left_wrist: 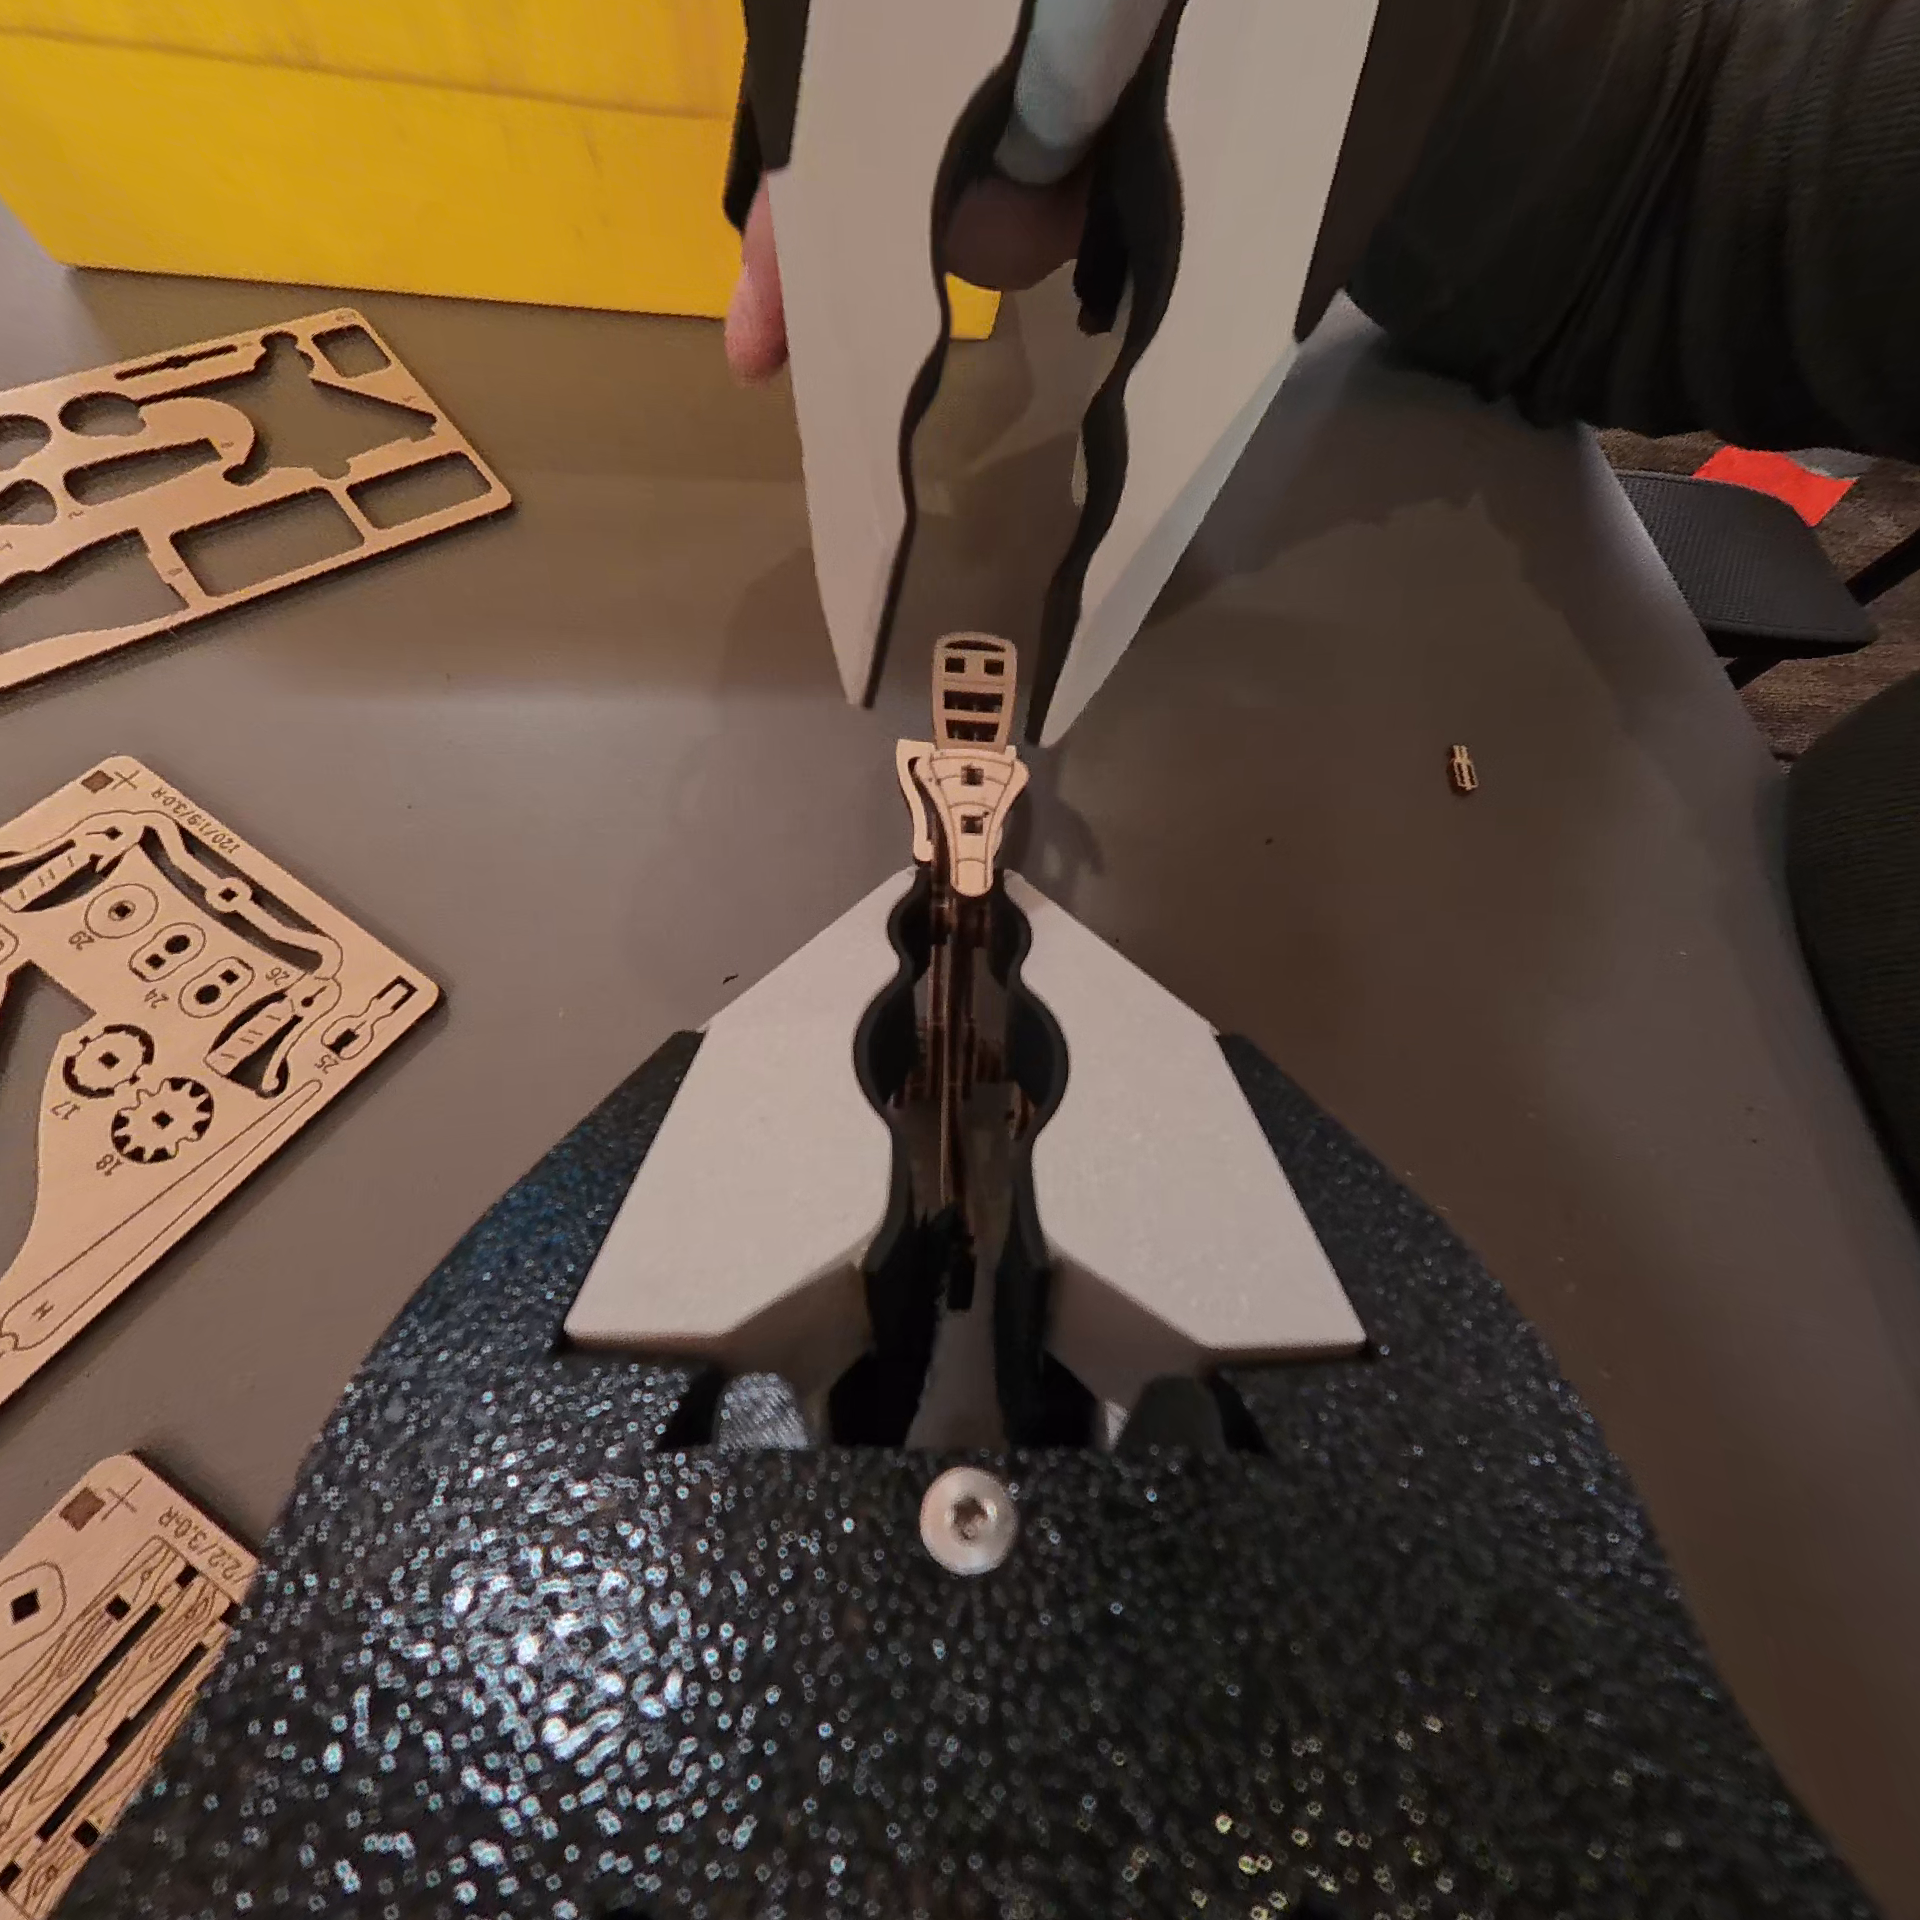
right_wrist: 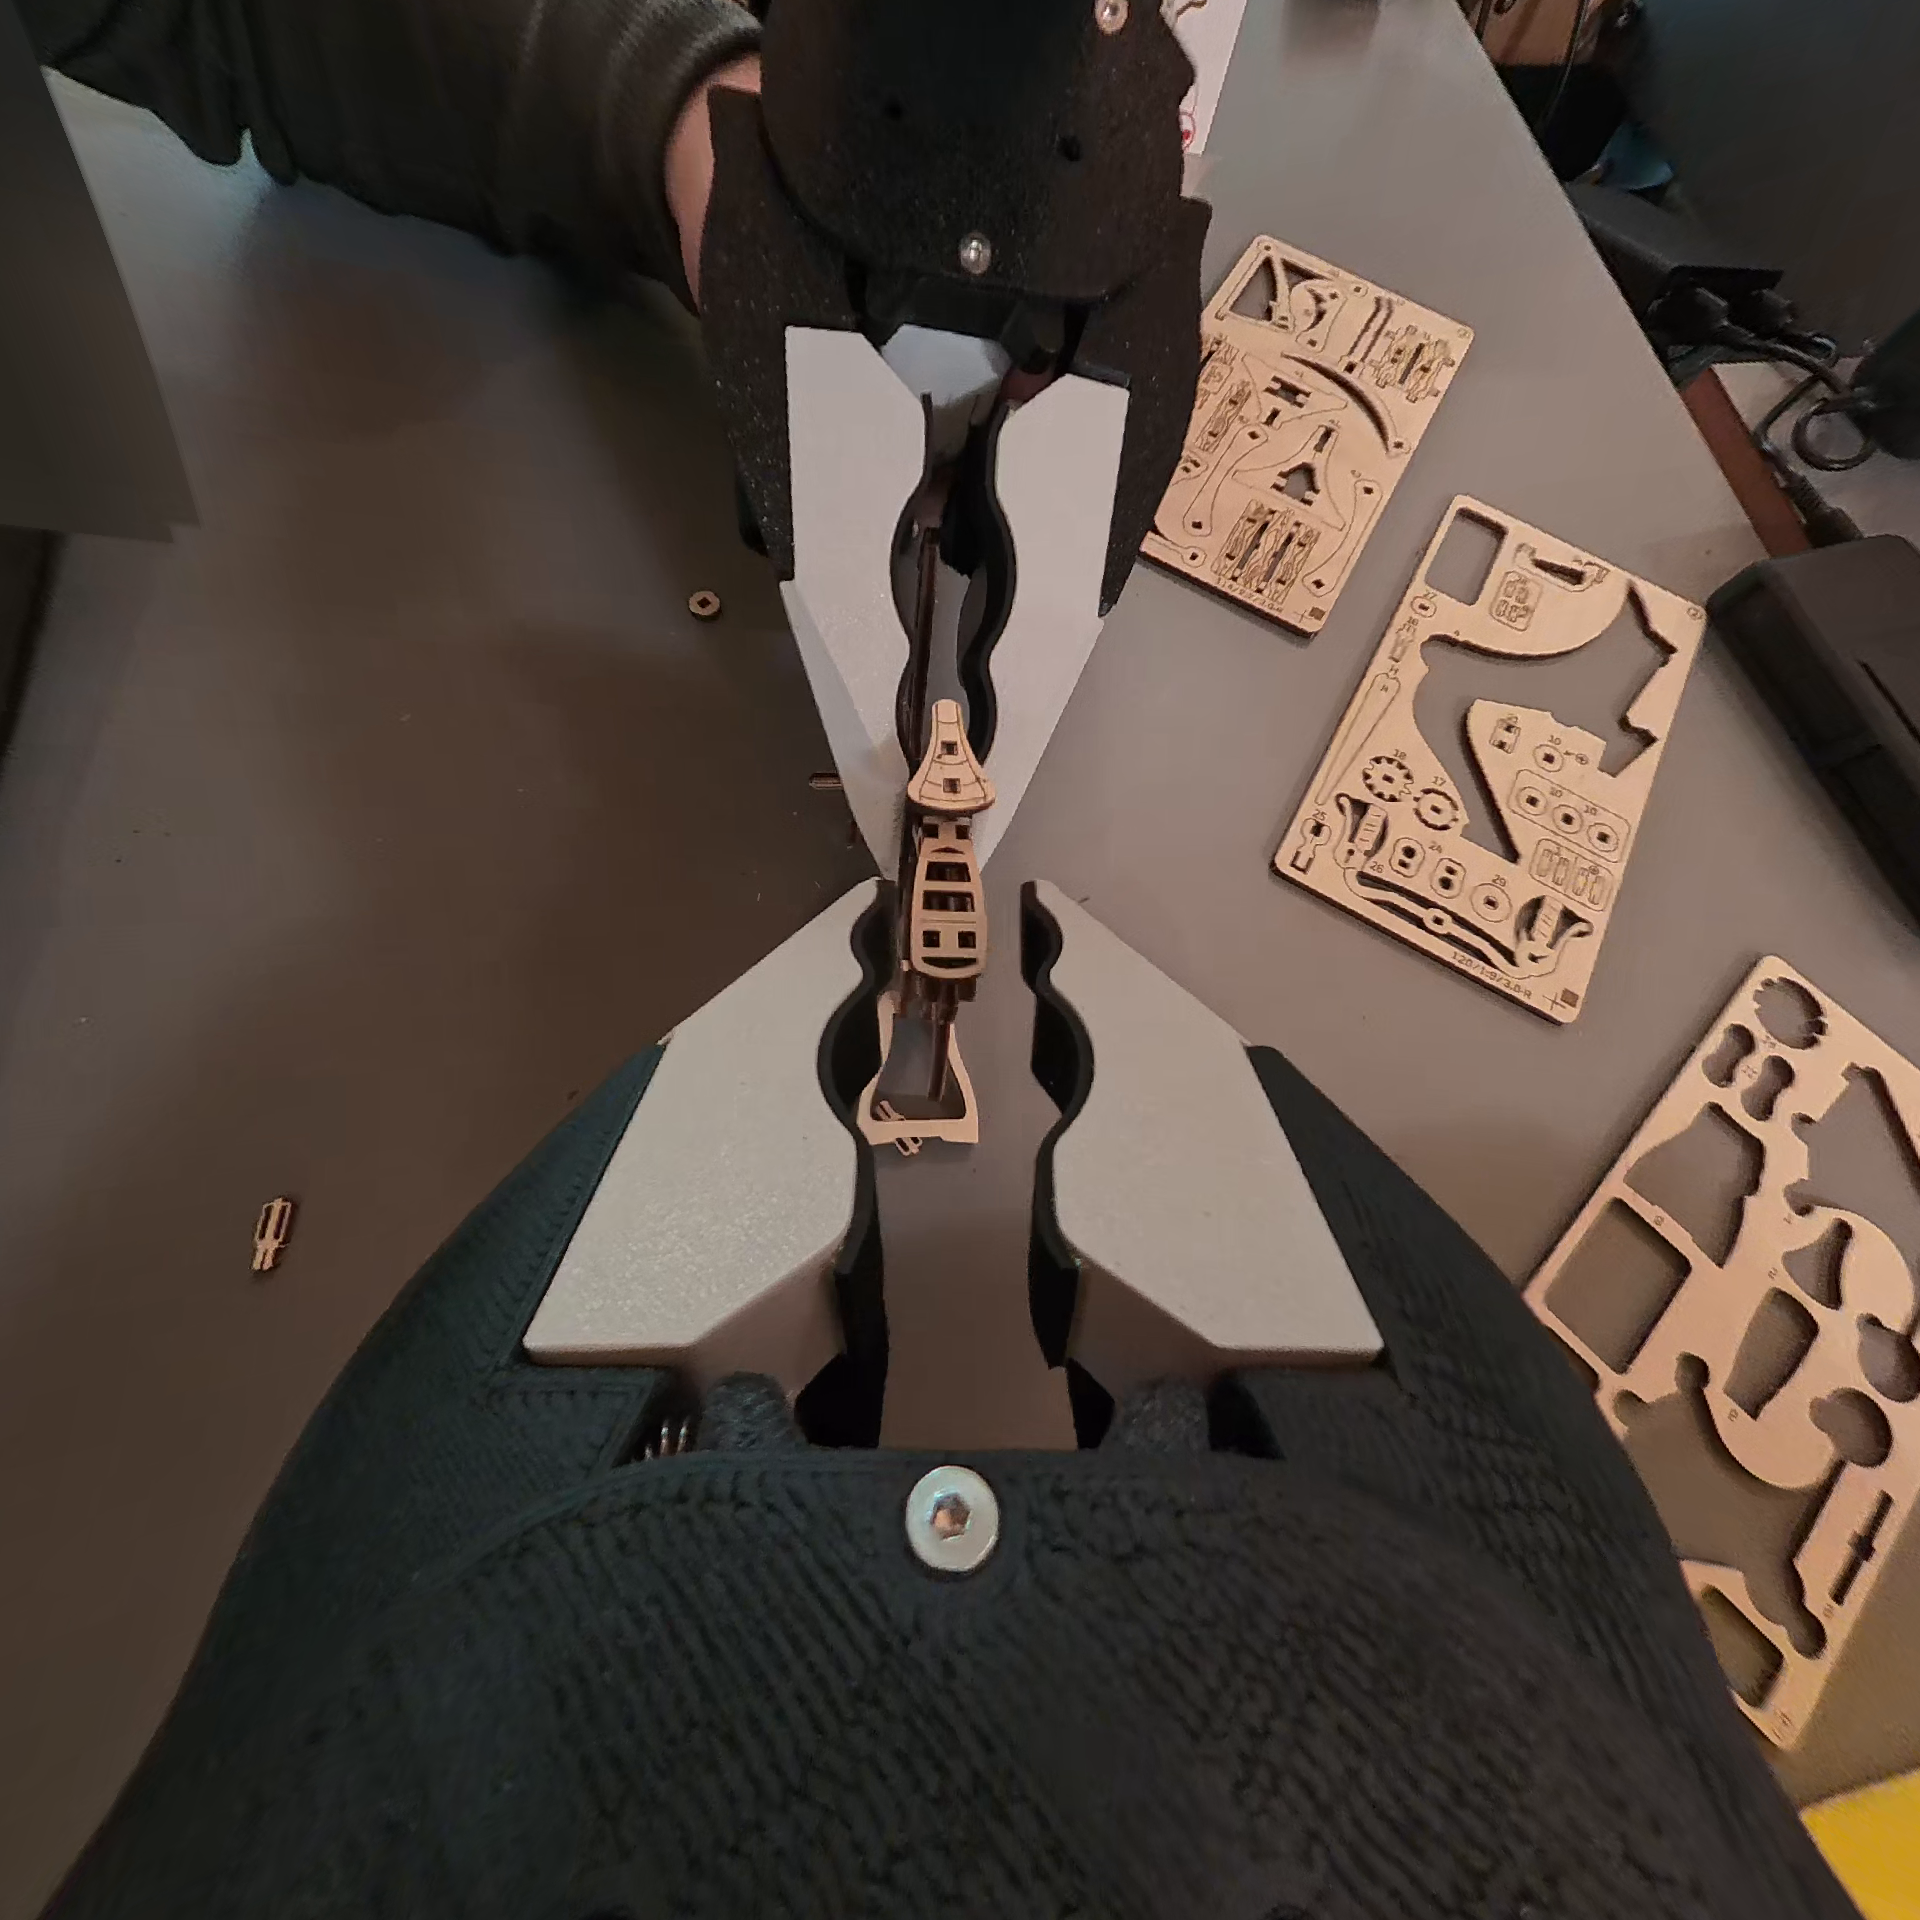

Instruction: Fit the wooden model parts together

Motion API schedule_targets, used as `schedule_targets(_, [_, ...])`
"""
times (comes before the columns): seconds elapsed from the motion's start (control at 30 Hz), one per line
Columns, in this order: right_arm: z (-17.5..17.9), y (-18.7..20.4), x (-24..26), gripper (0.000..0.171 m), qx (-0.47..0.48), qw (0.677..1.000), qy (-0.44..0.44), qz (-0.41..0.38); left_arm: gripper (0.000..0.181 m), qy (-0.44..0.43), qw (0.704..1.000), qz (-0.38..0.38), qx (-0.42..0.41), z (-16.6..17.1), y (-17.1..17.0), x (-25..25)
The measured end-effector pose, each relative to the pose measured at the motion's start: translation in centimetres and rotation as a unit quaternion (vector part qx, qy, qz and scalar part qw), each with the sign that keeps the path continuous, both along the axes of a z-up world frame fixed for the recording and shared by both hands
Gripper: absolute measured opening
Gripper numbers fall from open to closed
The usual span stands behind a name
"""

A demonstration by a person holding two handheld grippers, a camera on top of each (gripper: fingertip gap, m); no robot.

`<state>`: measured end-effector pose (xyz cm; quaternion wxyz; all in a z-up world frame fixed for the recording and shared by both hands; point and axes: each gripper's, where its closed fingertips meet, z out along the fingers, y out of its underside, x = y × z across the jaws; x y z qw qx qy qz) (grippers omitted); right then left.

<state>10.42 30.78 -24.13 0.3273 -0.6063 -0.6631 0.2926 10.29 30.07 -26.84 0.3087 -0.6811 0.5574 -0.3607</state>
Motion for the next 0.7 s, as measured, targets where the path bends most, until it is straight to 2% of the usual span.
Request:
schedule_targets(0.23, [1.2, -0.1, 0.9, 0.036, 0.068, 0.996, 0.059, -0.013, 0.008, -0.003, 1.0, -0.003, -0.003, 0.0, 0.0, 0.0])
schedule_targets(0.53, [1.6, -0.1, 0.7, 0.031, 0.032, 0.978, 0.197, -0.06, 0.008, 0.003, 1.0, -0.016, 0.005, 0.0, -0.2, -0.1])
schedule_targets(0.7, [1.3, -0.3, 0.6, 0.03, 0.047, 0.972, 0.223, -0.057, 0.008, 0.003, 1.0, -0.023, 0.005, -0.1, -0.3, -0.1])
